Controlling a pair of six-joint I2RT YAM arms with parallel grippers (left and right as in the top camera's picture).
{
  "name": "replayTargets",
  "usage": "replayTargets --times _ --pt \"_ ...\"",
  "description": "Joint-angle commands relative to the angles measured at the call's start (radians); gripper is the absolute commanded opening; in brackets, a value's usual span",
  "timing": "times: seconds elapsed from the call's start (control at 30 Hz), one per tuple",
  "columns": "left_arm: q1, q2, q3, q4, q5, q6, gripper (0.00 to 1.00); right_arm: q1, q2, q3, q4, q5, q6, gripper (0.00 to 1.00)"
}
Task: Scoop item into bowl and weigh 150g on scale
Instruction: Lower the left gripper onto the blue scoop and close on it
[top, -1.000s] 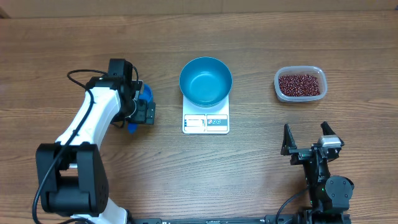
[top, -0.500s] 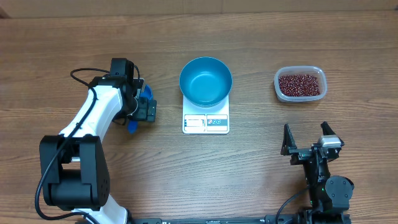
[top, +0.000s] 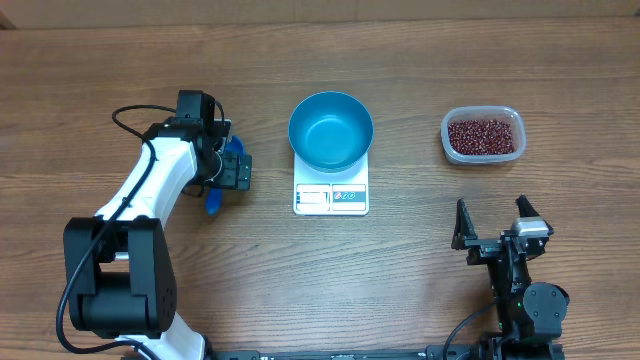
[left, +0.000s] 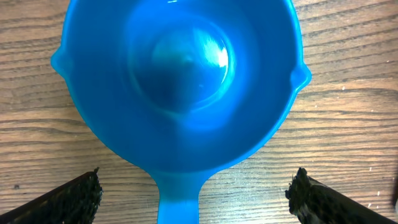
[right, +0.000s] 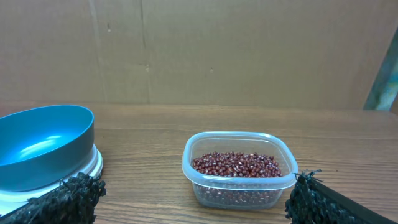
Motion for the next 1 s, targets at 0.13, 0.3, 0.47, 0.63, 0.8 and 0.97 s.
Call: replayTargets --times 0.13,0.3,0.47,0.63,0.8,0.97 --pt "-0.005 0.019 -0.002 0.011 0.004 0.012 1.0 0.004 -0.01 -0.011 0.005 -0.002 -0.004 1.0" --pt "-0.005 0.019 -0.002 0.024 0.004 0.012 1.0 0.004 -0.01 -0.011 0.005 -0.002 -0.004 1.0" --pt "-0.005 0.021 -0.002 0.034 0.003 0.012 0.99 0.004 -0.01 -0.011 0.005 -0.002 -0.004 1.0" --pt "-0.005 0.036 -0.002 0.044 0.004 0.012 1.0 0.004 -0.01 -0.011 0.005 -0.002 -0.004 1.0" --pt "-0.005 0.066 -0.002 0.042 0.008 0.012 1.0 0.004 -0.01 -0.011 0.005 -0.002 -0.004 1.0" --pt "-0.005 0.08 -0.002 0.045 0.016 0.012 0.99 0.004 -0.01 -0.011 0.005 -0.002 -0.004 1.0"
